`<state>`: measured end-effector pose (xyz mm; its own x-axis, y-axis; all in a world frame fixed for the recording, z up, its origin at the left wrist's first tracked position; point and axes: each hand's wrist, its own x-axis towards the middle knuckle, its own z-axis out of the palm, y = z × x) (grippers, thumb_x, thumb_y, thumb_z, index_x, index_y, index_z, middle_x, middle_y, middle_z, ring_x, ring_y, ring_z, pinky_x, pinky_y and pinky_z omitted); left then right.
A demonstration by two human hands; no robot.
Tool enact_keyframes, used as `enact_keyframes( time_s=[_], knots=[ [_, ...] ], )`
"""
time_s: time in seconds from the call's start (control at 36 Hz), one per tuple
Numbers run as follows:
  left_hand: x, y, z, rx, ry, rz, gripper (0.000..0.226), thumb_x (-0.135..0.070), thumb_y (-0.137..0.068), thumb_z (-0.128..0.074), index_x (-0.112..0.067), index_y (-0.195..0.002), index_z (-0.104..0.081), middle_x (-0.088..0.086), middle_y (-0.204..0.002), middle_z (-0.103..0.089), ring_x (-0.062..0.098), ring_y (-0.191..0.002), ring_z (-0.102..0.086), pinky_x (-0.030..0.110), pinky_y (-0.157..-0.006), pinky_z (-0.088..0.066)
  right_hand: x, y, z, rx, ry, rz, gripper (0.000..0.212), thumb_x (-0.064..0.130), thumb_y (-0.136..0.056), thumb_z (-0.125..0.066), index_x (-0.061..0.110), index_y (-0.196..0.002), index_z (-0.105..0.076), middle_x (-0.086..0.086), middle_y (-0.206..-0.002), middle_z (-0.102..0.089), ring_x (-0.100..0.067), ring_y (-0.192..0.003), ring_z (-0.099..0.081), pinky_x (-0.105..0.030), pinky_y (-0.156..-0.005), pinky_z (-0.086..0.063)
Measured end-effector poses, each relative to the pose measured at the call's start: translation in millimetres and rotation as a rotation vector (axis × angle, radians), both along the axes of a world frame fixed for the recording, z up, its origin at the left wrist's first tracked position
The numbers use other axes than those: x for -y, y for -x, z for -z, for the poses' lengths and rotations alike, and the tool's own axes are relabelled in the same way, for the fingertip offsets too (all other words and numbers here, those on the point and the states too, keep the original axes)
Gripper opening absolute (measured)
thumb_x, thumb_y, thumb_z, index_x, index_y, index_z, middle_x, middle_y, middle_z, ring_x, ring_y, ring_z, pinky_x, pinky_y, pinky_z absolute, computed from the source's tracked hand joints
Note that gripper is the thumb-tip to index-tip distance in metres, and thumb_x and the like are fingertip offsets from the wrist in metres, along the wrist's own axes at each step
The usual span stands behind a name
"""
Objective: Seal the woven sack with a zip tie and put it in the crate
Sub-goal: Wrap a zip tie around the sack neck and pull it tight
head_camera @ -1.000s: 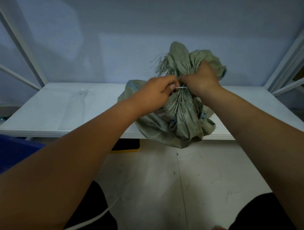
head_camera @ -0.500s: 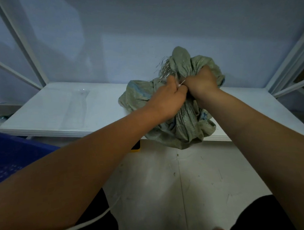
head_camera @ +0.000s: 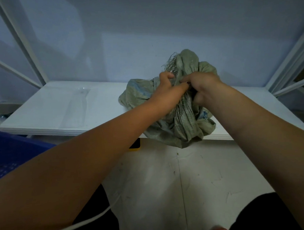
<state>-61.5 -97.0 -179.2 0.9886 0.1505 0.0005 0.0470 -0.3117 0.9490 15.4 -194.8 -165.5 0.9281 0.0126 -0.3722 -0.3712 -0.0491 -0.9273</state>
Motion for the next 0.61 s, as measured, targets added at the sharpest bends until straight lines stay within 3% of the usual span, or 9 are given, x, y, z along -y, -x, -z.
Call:
enact_keyframes(
  time_s=[0.08, 0.17, 0.22, 0.31, 0.42, 0.5, 0.61],
  knots=[
    [-3.4, -3.1, 3.7, 0.017, 0.068, -0.018, 0.060, -0.035, -0.093, -0.060, -0.025, -0.142, -0.026, 0.007, -0.105, -0.064, 0.021, -0.091, -0.066, 0.036, -0.083, -0.052, -0.8, -0.6, 3.1, 0.012, -0.010, 0.001, 0.028, -0.003, -0.084, -0.063, -0.003, -0.112, -0.069, -0.024, -0.101, -0.074, -0.036, -0.077, -0.074, -0.048, -0.054, -0.059],
    [-5.1, -3.2, 7.3, 0.106, 0.106, -0.034, 0.056, -0.019, -0.093, -0.060, -0.023, -0.140, -0.030, 0.000, -0.075, -0.058, 0.012, -0.061, -0.055, 0.028, -0.060, -0.045, -1.7, -3.6, 3.5, 0.046, -0.015, 0.009, 0.032, -0.003, -0.086, -0.063, -0.002, -0.118, -0.065, -0.024, -0.103, -0.072, -0.035, -0.078, -0.073, -0.043, -0.050, -0.059],
    [-4.8, -4.4, 8.5, 0.117, 0.127, -0.037, 0.054, -0.015, -0.092, -0.059, -0.024, -0.138, -0.031, 0.000, -0.067, -0.051, 0.013, -0.055, -0.048, 0.030, -0.058, -0.040, -2.3, -5.1, 1.5, 0.073, -0.050, 0.042, 0.040, -0.004, -0.083, -0.064, -0.001, -0.123, -0.060, -0.023, -0.103, -0.071, -0.035, -0.077, -0.073, -0.044, -0.050, -0.059],
    [-2.8, -6.8, 7.9, 0.075, 0.171, -0.030, 0.059, -0.019, -0.088, -0.061, -0.024, -0.138, -0.031, 0.004, -0.075, -0.056, 0.019, -0.068, -0.056, 0.037, -0.066, -0.046, -4.1, -7.9, 3.4, 0.083, -0.119, 0.053, 0.063, -0.002, -0.070, -0.063, 0.003, -0.132, -0.056, -0.025, -0.109, -0.070, -0.040, -0.083, -0.074, -0.055, -0.059, -0.059],
    [-3.4, -7.7, 4.5, 0.000, 0.173, -0.055, 0.063, -0.024, -0.089, -0.063, -0.021, -0.142, -0.030, 0.005, -0.106, -0.060, 0.020, -0.096, -0.062, 0.038, -0.087, -0.052, -6.4, -22.1, 14.8, 0.088, -0.186, 0.046, 0.084, 0.002, -0.057, -0.061, 0.007, -0.139, -0.050, -0.026, -0.114, -0.069, -0.045, -0.086, -0.074, -0.063, -0.067, -0.058],
    [-4.4, -7.8, 3.2, -0.052, 0.256, -0.061, 0.064, -0.024, -0.086, -0.066, -0.021, -0.140, -0.031, 0.006, -0.113, -0.057, 0.021, -0.103, -0.061, 0.042, -0.095, -0.052, -10.7, -17.5, 14.1, 0.109, -0.219, 0.056, 0.080, 0.003, -0.056, -0.061, 0.004, -0.135, -0.052, -0.028, -0.113, -0.069, -0.045, -0.085, -0.074, -0.062, -0.067, -0.059],
    [-4.6, -5.5, 2.6, -0.046, 0.304, -0.044, 0.074, -0.024, -0.077, -0.073, -0.024, -0.139, -0.032, 0.014, -0.120, -0.060, 0.027, -0.104, -0.066, 0.047, -0.094, -0.055, -14.6, -6.2, 7.8, 0.142, -0.254, 0.075, 0.077, 0.003, -0.057, -0.063, 0.003, -0.133, -0.053, -0.029, -0.114, -0.067, -0.044, -0.087, -0.074, -0.061, -0.065, -0.059]
  ],
)
